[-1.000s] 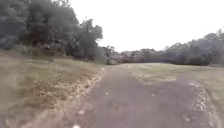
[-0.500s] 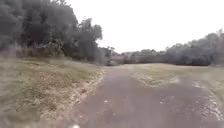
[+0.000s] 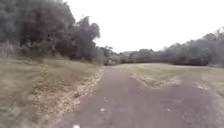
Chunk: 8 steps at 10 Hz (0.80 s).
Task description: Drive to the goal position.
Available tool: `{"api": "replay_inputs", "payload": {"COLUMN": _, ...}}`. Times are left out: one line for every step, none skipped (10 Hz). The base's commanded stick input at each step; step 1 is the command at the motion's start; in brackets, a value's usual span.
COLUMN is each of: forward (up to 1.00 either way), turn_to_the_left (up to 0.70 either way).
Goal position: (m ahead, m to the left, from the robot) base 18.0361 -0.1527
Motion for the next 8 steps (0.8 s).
{"api": "replay_inputs", "payload": {"forward": 0.6, "turn_to_the_left": 0.0}}
{"api": "replay_inputs", "payload": {"forward": 0.6, "turn_to_the_left": 0.0}}
{"api": "replay_inputs", "payload": {"forward": 0.6, "turn_to_the_left": 0.0}}
{"api": "replay_inputs", "payload": {"forward": 0.6, "turn_to_the_left": 0.0}}
{"api": "replay_inputs", "payload": {"forward": 0.6, "turn_to_the_left": 0.0}}
{"api": "replay_inputs", "payload": {"forward": 0.6, "turn_to_the_left": 0.0}}
{"api": "replay_inputs", "payload": {"forward": 0.6, "turn_to_the_left": 0.0}}
{"api": "replay_inputs", "payload": {"forward": 0.6, "turn_to_the_left": 0.0}}
